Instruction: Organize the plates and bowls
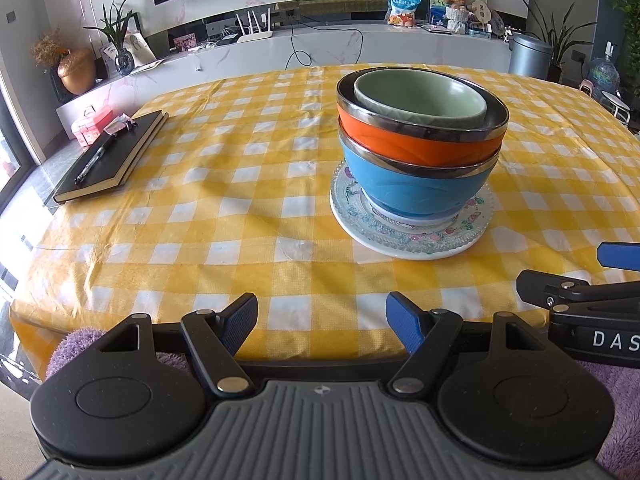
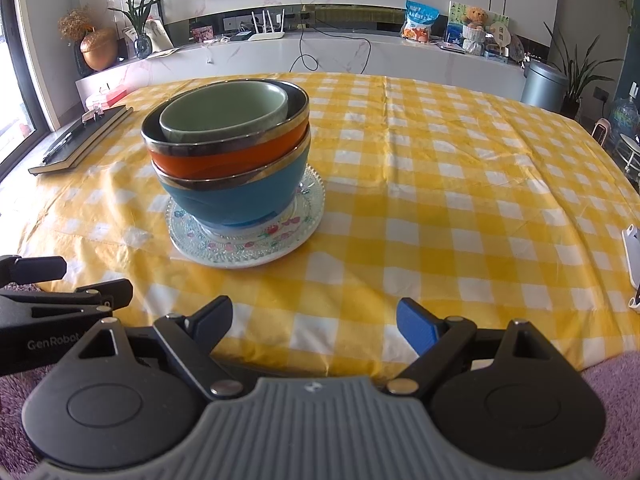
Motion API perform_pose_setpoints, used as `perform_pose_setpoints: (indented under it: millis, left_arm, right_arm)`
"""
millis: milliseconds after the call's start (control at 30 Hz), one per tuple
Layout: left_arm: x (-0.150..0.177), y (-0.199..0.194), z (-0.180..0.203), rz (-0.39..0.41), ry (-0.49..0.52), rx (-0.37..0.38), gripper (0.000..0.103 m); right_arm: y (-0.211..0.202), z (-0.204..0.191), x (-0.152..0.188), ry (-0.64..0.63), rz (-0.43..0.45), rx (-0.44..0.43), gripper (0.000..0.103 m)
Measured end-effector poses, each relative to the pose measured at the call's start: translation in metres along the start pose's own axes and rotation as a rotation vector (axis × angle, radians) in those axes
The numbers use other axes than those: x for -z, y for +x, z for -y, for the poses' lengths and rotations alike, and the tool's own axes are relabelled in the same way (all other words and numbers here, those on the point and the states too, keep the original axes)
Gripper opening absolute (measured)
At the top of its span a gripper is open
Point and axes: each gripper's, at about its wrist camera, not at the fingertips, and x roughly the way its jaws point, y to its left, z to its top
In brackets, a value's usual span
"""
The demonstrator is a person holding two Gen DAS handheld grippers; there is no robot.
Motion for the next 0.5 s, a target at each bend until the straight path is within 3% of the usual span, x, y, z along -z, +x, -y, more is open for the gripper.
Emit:
perform_pose_setpoints:
  millis: [500]
  left_arm:
    - [0.0004, -0.0039, 0.0005, 0.024, 0.003, -0.005, 0.086]
  right_arm:
    - [0.0015, 0.0016, 0.0018, 0.007, 0.000, -0.001, 0.088]
